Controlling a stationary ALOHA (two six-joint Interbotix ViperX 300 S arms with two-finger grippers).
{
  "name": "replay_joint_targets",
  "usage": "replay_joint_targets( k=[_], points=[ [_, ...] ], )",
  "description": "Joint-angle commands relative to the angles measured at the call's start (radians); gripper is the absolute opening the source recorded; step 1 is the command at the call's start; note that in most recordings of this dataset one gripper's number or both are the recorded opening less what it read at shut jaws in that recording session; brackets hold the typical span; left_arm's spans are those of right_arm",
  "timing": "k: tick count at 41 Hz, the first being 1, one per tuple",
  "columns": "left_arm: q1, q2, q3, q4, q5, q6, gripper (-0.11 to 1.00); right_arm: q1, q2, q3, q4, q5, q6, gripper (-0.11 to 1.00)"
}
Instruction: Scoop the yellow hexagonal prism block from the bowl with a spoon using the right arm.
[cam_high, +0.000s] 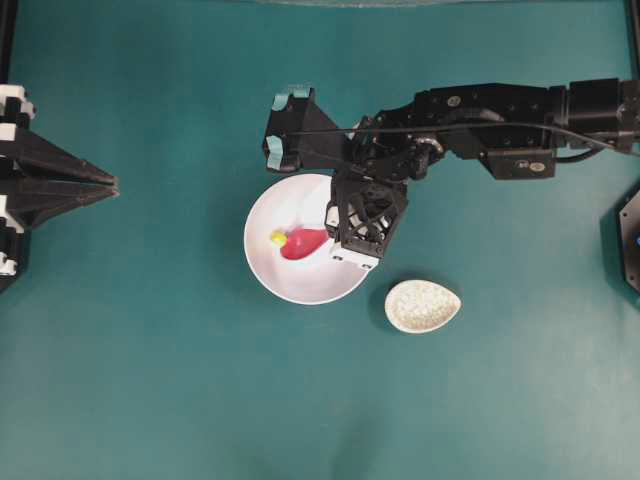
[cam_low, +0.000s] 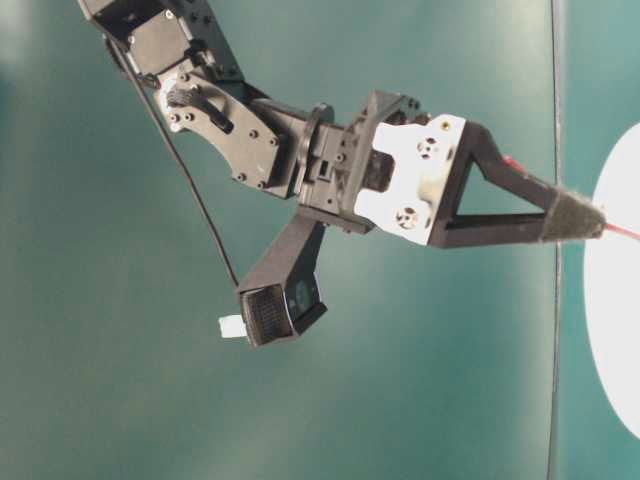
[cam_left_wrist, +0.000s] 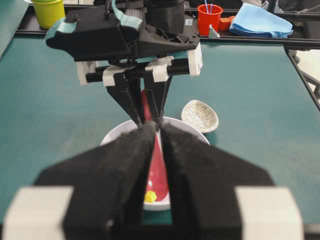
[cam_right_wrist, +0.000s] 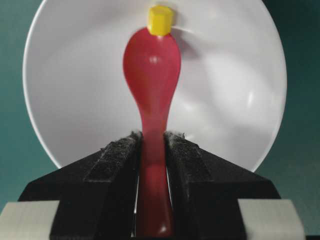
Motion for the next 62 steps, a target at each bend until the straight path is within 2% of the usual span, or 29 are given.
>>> replay_joint_targets(
  k=[1,43,62],
  points=[
    [0.002,0.009,-0.029,0.002,-0.005,0.000,0.14,-0.002,-0.017,-0.005,0.005,-0.028,0.000,0.24],
    [0.002,0.008,-0.028,0.002,-0.005,-0.002,0.14,0.003,-0.018,0.061,0.005,-0.282,0.002,0.24],
    [0.002,0.006,-0.029,0.002,0.000,-0.002,0.14,0.015,-0.054,0.140,0.006,-0.410,0.021,0.24]
  ],
)
